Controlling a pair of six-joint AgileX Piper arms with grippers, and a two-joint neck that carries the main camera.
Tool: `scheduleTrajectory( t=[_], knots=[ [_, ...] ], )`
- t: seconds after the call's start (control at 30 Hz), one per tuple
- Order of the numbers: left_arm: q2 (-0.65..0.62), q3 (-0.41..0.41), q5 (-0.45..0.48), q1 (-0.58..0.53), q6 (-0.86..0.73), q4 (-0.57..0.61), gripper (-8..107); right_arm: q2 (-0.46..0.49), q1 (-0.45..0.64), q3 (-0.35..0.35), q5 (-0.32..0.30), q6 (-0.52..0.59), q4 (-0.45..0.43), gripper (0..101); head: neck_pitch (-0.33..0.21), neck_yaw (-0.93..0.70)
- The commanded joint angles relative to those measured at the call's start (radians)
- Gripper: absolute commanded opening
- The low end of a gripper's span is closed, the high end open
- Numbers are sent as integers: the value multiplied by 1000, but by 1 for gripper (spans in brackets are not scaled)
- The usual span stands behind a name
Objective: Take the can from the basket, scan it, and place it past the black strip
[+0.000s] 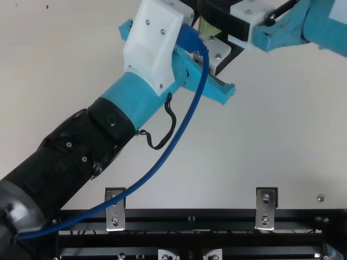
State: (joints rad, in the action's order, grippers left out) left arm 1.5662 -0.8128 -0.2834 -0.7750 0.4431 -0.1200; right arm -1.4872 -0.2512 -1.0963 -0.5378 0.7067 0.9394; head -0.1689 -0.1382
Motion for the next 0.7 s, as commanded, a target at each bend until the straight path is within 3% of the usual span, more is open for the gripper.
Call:
scheduleTrajectory(
  t=[0.0, 0.23, 0.27, 0.3, 0.33, 0.37, 0.57, 0.6, 0.63, 0.67],
  knots=[
    [0, 0, 0, 0, 0, 0, 10, -4, -1, -1, 2, -2, -3, 101, -8, 9],
    [0, 0, 0, 0, 0, 0, 10, -24, -5, 5, 9, -4, -8, 101, -8, 9],
    [0, 0, 0, 0, 0, 0, 10, -26, -6, 6, 10, -3, -8, 80, -8, 9],
    [0, 0, 0, 0, 0, 0, 10, -28, -6, 8, 11, -3, -7, 43, -8, 9],
    [0, 0, 0, 0, 0, 0, 10, -29, -6, 10, 13, -2, -6, 13, -8, 9],
    [0, 0, 0, 0, 0, 0, 10, -30, -5, 12, 14, -2, -5, 0, -8, 9],
    [0, 0, 4, 0, 0, 0, 10, -33, 2, 24, 21, 10, 7, 0, -8, 9],
    [1, 1, 3, -3, -12, 14, 24, -33, 3, 26, 22, 12, 9, 0, -8, 9],
    [1, 1, 3, -2, -13, 14, 75, -32, 4, 28, 24, 14, 11, 0, -8, 9],
    [1, 1, 3, -4, -14, 16, 90, -32, 6, 30, 25, 16, 12, 0, -8, 9]
  ],
)
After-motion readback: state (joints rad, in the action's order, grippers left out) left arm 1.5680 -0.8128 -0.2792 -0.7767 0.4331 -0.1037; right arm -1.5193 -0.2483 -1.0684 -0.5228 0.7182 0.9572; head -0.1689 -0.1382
